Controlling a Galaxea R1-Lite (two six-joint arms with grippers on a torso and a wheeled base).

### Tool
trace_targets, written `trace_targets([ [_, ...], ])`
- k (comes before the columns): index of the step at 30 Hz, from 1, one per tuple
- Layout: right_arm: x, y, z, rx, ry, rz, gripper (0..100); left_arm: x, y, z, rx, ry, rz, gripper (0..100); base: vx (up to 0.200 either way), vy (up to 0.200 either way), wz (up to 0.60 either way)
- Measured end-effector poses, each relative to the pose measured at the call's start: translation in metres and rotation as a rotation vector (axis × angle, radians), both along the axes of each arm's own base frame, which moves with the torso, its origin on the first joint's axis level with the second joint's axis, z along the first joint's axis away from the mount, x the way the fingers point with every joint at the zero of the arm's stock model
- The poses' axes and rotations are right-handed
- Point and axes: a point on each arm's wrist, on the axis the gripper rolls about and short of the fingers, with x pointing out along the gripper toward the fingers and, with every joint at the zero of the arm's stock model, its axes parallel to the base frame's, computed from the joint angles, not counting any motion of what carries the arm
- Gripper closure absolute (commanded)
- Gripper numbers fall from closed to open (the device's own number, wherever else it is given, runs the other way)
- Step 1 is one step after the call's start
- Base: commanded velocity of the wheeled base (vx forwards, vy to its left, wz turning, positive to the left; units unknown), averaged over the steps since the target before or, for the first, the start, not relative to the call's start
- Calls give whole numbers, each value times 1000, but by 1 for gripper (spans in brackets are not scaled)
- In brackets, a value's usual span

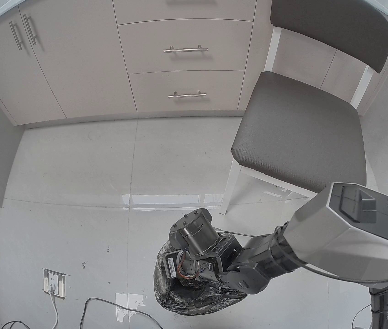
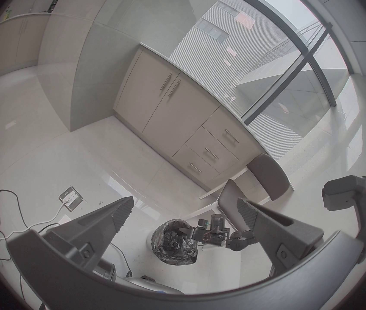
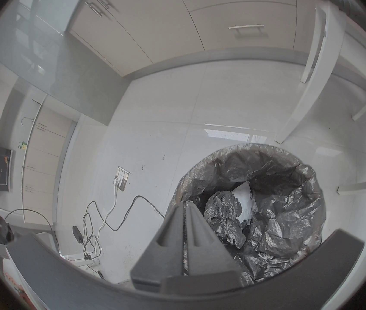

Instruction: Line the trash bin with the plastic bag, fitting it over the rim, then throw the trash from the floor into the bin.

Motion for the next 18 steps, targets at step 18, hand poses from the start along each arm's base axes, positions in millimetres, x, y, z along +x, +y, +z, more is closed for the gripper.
trace_targets([
  [18,26,-7,-57,-75,66,-101,100,-1,1,-10,-1,1,-9,0,0,0,0],
])
